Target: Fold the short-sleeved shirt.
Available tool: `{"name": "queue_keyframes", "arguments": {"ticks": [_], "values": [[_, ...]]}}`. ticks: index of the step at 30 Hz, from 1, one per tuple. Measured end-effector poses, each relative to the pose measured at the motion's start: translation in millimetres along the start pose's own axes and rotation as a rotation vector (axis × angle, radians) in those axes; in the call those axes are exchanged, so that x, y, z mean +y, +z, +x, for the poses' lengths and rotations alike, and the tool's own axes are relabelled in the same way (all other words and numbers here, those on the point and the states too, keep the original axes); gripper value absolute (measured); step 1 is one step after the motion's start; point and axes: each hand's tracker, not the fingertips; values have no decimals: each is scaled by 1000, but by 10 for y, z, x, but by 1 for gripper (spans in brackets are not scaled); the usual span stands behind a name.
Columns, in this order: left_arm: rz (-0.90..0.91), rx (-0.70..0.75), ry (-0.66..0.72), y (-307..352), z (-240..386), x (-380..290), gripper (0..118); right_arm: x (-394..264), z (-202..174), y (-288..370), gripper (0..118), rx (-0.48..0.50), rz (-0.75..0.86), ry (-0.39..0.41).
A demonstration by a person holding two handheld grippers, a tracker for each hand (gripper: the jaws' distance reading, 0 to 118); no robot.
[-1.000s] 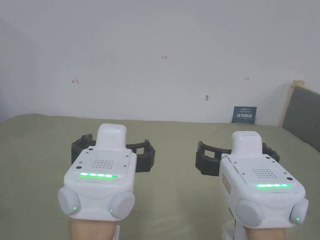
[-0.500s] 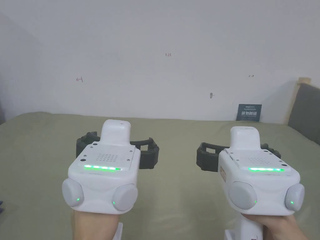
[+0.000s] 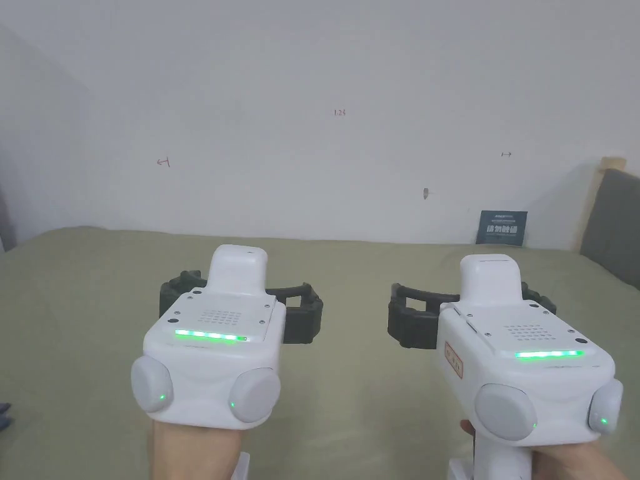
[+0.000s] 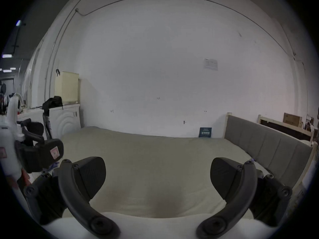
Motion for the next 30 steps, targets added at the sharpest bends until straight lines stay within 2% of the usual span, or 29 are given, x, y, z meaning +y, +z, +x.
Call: {"name": "queue_keyframes", "arguments": {"ticks": [2,8,15,18,20,24,30], "values": [[-3,-1,2,3,5,3,118,5,13,-13,118,-2,-17,-5],[-8,-7,-1,12,0,4,118,-18,-33,-30,118,-91,-39,54],[-24,-14,8,-5,10,-21,118,-15,-51,11,118,-65,-25,66],[-25,-16,11,-3,7,-11,118,-9,-53,43,118,-99,28,64],[-24,-16,13,-1,-7,-1,118,20,-39,66,118,-88,21,64],[-25,-19,17,-3,-19,20,118,93,49,98,118,-32,-39,-66],[-24,-18,26,12,-31,34,118,79,81,69,118,-54,-21,-54]]}}
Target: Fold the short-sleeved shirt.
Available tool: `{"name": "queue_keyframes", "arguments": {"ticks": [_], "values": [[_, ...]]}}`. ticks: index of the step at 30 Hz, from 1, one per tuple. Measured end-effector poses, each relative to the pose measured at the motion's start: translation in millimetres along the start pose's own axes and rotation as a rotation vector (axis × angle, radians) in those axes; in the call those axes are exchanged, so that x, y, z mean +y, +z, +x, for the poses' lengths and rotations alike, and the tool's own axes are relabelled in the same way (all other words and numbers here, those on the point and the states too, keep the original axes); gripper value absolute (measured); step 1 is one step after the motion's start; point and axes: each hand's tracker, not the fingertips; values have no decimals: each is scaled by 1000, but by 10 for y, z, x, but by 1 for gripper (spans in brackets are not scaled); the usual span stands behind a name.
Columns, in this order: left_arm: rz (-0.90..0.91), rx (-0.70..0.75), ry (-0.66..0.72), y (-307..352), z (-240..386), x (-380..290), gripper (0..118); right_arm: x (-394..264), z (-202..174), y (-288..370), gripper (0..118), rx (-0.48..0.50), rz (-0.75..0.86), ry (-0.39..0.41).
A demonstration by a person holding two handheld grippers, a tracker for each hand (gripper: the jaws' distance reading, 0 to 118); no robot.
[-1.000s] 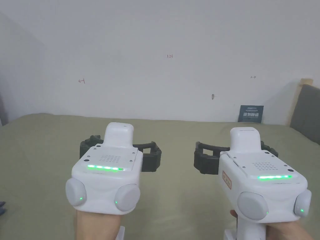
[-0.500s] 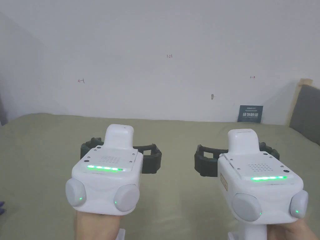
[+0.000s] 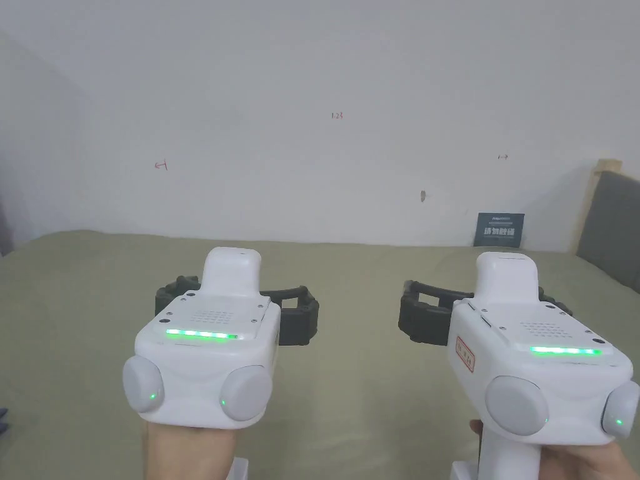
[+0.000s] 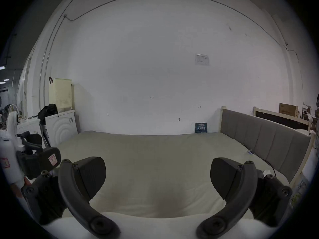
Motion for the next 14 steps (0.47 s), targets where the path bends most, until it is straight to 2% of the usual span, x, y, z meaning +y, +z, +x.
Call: {"name": "queue_keyframes", "arguments": {"ticks": [10,14], "values": [[7,4,-6,-29,-27,21,118,-32,31,-19,118,-3,3,26],[19,9,-16,-46,-11,23,118,-49,-4,-53,118,-42,28,54]]}}
